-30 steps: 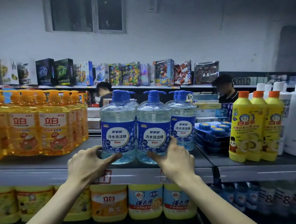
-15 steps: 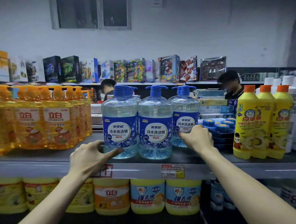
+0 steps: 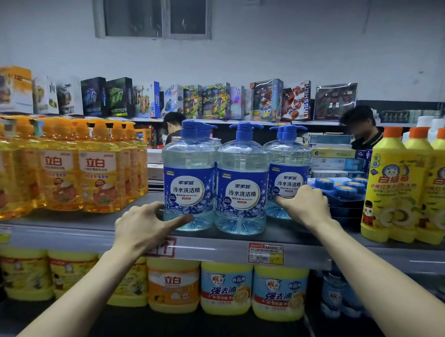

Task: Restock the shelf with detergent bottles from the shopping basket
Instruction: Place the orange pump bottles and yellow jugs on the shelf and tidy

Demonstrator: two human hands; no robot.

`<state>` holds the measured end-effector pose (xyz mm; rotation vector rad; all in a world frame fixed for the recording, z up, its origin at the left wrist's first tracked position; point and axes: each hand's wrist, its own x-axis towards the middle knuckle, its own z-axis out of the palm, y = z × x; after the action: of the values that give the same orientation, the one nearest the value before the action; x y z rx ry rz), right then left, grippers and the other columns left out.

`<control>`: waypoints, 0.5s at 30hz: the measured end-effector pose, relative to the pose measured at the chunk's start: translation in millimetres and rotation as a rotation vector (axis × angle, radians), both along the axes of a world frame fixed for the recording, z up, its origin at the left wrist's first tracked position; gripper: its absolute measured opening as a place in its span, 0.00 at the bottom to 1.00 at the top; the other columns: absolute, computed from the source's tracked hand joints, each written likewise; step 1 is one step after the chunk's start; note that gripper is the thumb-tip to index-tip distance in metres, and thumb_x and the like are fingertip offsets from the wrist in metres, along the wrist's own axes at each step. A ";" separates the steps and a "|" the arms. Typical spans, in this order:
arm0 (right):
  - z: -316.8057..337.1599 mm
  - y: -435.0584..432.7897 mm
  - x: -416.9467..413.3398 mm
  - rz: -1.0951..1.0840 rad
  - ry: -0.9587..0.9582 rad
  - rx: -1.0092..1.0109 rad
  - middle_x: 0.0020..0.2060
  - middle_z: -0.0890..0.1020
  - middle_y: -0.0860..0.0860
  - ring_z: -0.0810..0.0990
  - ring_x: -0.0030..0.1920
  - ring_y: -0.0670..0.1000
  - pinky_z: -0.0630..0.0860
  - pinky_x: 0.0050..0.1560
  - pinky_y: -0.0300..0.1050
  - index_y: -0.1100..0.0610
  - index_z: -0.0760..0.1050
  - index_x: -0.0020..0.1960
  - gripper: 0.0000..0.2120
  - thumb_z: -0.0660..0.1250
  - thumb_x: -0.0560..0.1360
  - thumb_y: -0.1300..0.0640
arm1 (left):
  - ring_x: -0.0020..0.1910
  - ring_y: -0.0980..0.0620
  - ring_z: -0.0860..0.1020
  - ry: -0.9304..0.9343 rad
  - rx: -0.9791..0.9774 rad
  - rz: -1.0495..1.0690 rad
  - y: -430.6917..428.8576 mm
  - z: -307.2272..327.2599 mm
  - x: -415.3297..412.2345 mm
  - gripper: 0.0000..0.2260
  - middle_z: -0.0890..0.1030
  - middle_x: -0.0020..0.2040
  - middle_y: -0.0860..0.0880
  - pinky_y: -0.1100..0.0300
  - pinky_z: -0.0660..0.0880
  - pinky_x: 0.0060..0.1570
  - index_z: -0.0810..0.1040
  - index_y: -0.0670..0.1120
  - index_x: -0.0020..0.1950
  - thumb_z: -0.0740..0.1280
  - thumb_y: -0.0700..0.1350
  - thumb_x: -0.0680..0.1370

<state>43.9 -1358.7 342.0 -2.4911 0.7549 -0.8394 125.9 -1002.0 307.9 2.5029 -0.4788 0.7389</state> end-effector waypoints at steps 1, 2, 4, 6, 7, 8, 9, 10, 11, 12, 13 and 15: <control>1.2 0.5 -2.6 0.009 0.019 -0.005 0.49 0.82 0.57 0.82 0.52 0.63 0.76 0.47 0.50 0.58 0.81 0.52 0.31 0.71 0.72 0.28 | 0.49 0.48 0.83 0.019 0.005 -0.001 0.6 1.4 -2.1 0.47 0.86 0.50 0.53 0.54 0.77 0.44 0.83 0.55 0.56 0.51 0.89 0.60; 2.4 1.5 -5.2 0.017 0.046 -0.012 0.51 0.82 0.58 0.82 0.54 0.63 0.77 0.49 0.51 0.58 0.81 0.54 0.33 0.70 0.72 0.27 | 0.48 0.48 0.82 0.040 0.010 -0.002 1.2 3.2 -5.0 0.46 0.86 0.49 0.53 0.54 0.77 0.44 0.83 0.55 0.54 0.51 0.89 0.60; 4.1 4.5 -10.8 0.024 0.140 -0.038 0.57 0.81 0.59 0.81 0.57 0.64 0.78 0.53 0.53 0.60 0.80 0.60 0.35 0.68 0.75 0.28 | 0.43 0.51 0.81 0.077 0.019 -0.016 2.8 6.7 -10.4 0.41 0.83 0.42 0.55 0.56 0.75 0.39 0.79 0.57 0.46 0.51 0.89 0.60; 5.7 10.6 -16.9 0.017 0.246 -0.059 0.62 0.79 0.60 0.80 0.61 0.64 0.78 0.58 0.54 0.60 0.78 0.64 0.32 0.66 0.78 0.32 | 0.37 0.53 0.80 0.110 0.023 -0.043 3.5 10.8 -12.5 0.35 0.80 0.35 0.56 0.57 0.71 0.34 0.74 0.57 0.38 0.54 0.88 0.62; 6.9 15.1 -20.7 0.011 0.286 -0.058 0.64 0.79 0.59 0.80 0.61 0.64 0.77 0.58 0.54 0.59 0.78 0.65 0.30 0.64 0.80 0.33 | 0.37 0.53 0.80 0.129 0.031 -0.054 3.3 13.5 -13.4 0.33 0.80 0.34 0.55 0.57 0.71 0.33 0.73 0.57 0.37 0.55 0.87 0.64; 7.7 19.7 -25.0 0.006 0.311 -0.062 0.64 0.79 0.58 0.80 0.61 0.63 0.77 0.58 0.54 0.58 0.77 0.66 0.29 0.63 0.81 0.34 | 0.37 0.53 0.80 0.153 0.045 -0.064 3.3 15.4 -13.2 0.33 0.81 0.35 0.54 0.57 0.74 0.34 0.75 0.57 0.39 0.56 0.87 0.64; 8.3 25.0 -30.4 0.001 0.329 -0.079 0.64 0.80 0.58 0.80 0.62 0.62 0.76 0.57 0.54 0.58 0.76 0.66 0.28 0.61 0.82 0.35 | 0.39 0.52 0.81 0.175 0.063 -0.077 3.2 17.1 -13.1 0.35 0.83 0.37 0.54 0.55 0.77 0.37 0.78 0.57 0.42 0.56 0.87 0.65; 8.6 31.2 -37.2 -0.002 0.344 -0.109 0.64 0.80 0.58 0.80 0.63 0.62 0.76 0.57 0.54 0.58 0.75 0.67 0.28 0.60 0.82 0.35 | 0.41 0.50 0.82 0.196 0.077 -0.095 2.9 18.6 -13.8 0.36 0.84 0.39 0.53 0.53 0.81 0.41 0.81 0.57 0.48 0.56 0.86 0.65; 8.0 37.1 -44.1 0.005 0.352 -0.153 0.65 0.80 0.58 0.80 0.63 0.62 0.75 0.56 0.54 0.58 0.73 0.68 0.29 0.58 0.83 0.34 | 0.44 0.48 0.83 0.211 0.085 -0.106 2.2 19.3 -15.5 0.37 0.85 0.43 0.52 0.51 0.82 0.45 0.82 0.57 0.54 0.56 0.85 0.67; 6.2 42.6 -50.9 0.024 0.350 -0.204 0.65 0.80 0.58 0.79 0.64 0.62 0.75 0.56 0.55 0.57 0.71 0.68 0.29 0.57 0.83 0.33 | 0.46 0.47 0.83 0.216 0.096 -0.103 1.2 19.2 -17.5 0.38 0.86 0.46 0.50 0.50 0.82 0.47 0.82 0.56 0.59 0.57 0.84 0.69; 4.1 48.3 -57.6 0.049 0.336 -0.253 0.65 0.81 0.58 0.79 0.64 0.62 0.75 0.56 0.55 0.56 0.70 0.68 0.30 0.56 0.82 0.32 | 0.48 0.46 0.83 0.208 0.112 -0.090 0.5 18.2 -18.8 0.39 0.86 0.49 0.48 0.50 0.82 0.48 0.81 0.55 0.62 0.56 0.83 0.70; 0.5 62.9 -71.6 0.096 0.302 -0.303 0.64 0.81 0.57 0.79 0.64 0.62 0.75 0.57 0.56 0.54 0.71 0.67 0.29 0.56 0.82 0.31 | 0.50 0.44 0.82 0.185 0.152 -0.054 -0.6 16.4 -20.7 0.40 0.85 0.51 0.47 0.51 0.80 0.46 0.80 0.52 0.65 0.55 0.81 0.73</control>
<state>-27.8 -1295.8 342.5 -2.9437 0.6337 -0.5853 105.2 -1002.6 324.2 2.6559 -0.5509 0.4593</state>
